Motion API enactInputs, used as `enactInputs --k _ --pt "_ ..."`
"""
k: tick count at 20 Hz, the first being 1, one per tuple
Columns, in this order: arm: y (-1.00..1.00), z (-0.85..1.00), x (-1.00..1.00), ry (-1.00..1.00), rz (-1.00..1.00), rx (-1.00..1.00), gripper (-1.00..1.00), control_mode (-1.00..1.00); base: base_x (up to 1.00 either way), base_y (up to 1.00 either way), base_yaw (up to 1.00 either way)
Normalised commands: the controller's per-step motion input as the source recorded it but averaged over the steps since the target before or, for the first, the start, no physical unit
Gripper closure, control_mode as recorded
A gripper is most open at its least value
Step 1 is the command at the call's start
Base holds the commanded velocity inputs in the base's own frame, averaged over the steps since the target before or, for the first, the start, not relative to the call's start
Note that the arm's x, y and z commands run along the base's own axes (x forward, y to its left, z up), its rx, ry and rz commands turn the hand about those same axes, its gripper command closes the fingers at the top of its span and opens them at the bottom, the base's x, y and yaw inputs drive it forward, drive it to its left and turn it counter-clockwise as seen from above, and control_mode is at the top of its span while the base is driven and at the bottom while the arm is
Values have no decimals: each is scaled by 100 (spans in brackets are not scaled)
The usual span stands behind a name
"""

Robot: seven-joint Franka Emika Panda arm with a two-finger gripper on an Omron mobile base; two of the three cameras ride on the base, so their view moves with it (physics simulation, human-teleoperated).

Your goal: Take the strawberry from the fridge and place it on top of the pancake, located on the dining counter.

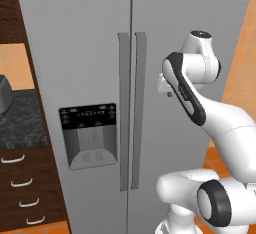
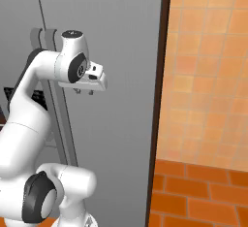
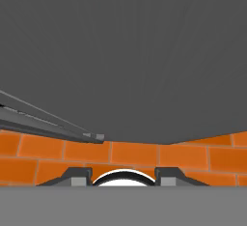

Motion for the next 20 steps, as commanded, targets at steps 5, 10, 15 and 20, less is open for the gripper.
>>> enactInputs --k 5,10,15,20 --pt "0 0 0 0 0 0 -100 100 0 0 0" --pt "0 0 0 0 0 0 -100 100 -13 0 0" --pt "0 0 0 0 0 0 -100 100 -62 19 0" --pt "0 0 0 0 0 0 -100 100 -26 57 0"
